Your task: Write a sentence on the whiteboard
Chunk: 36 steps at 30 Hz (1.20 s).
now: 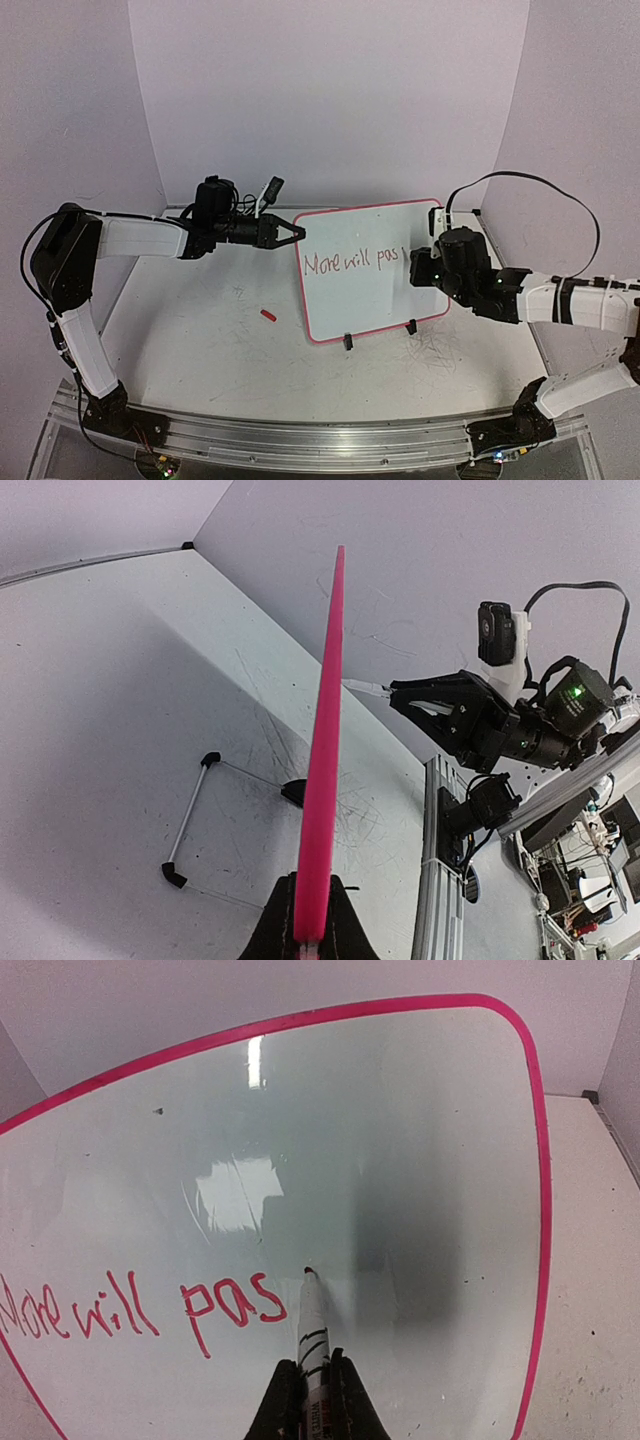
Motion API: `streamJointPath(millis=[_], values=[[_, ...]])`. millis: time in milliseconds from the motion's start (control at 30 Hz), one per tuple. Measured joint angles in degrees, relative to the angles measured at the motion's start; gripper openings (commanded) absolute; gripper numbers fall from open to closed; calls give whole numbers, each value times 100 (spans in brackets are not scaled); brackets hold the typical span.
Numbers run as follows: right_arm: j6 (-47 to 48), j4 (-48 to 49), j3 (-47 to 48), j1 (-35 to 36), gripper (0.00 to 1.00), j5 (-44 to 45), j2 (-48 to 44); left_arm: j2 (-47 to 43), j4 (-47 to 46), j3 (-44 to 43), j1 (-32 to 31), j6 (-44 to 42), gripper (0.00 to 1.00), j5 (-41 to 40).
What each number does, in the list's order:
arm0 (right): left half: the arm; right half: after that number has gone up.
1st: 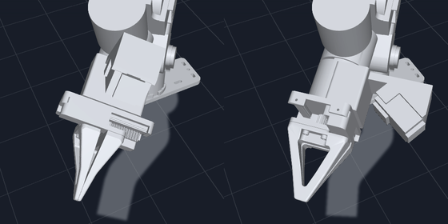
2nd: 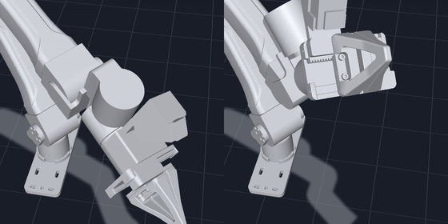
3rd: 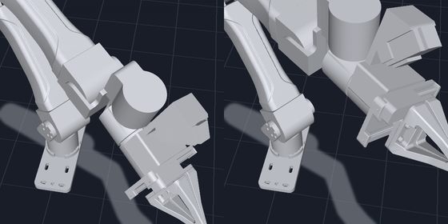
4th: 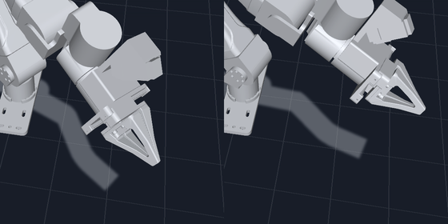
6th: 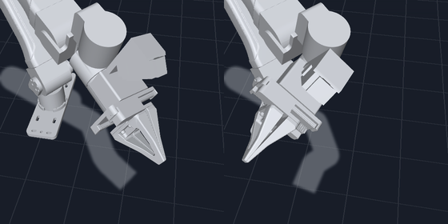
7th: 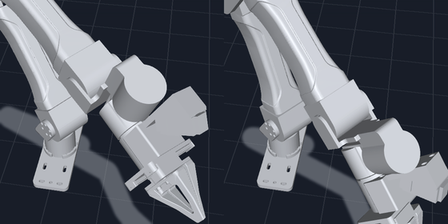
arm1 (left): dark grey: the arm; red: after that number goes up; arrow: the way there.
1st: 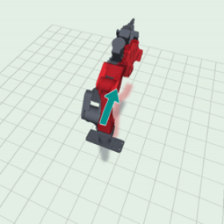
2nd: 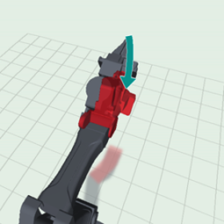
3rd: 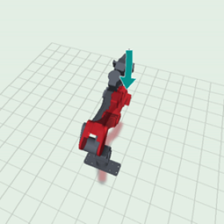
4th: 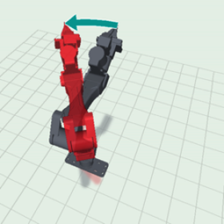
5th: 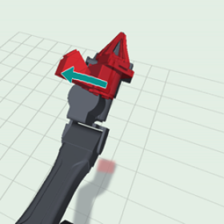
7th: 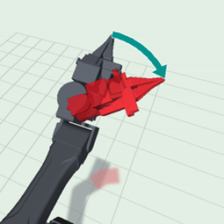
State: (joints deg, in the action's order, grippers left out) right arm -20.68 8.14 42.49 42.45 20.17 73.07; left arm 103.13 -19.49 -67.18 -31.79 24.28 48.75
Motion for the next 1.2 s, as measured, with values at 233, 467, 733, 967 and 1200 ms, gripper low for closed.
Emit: streamJointPath(millis=[233,467,733,967,1200], values=[[83,38,24,-1,0,1,47,0,2,0,0,12,0,-2],[95,88,25,-1,0,-109,49,0,2,0,0,12,0,0],[65,89,17,-4,0,-193,46,0,1,0,0,11,0,0],[13,55,-55,-4,0,-185,-10,0,0,0,-2,11,0,0],[-21,-19,-105,-4,0,-158,-52,0,0,0,-2,10,0,0]])
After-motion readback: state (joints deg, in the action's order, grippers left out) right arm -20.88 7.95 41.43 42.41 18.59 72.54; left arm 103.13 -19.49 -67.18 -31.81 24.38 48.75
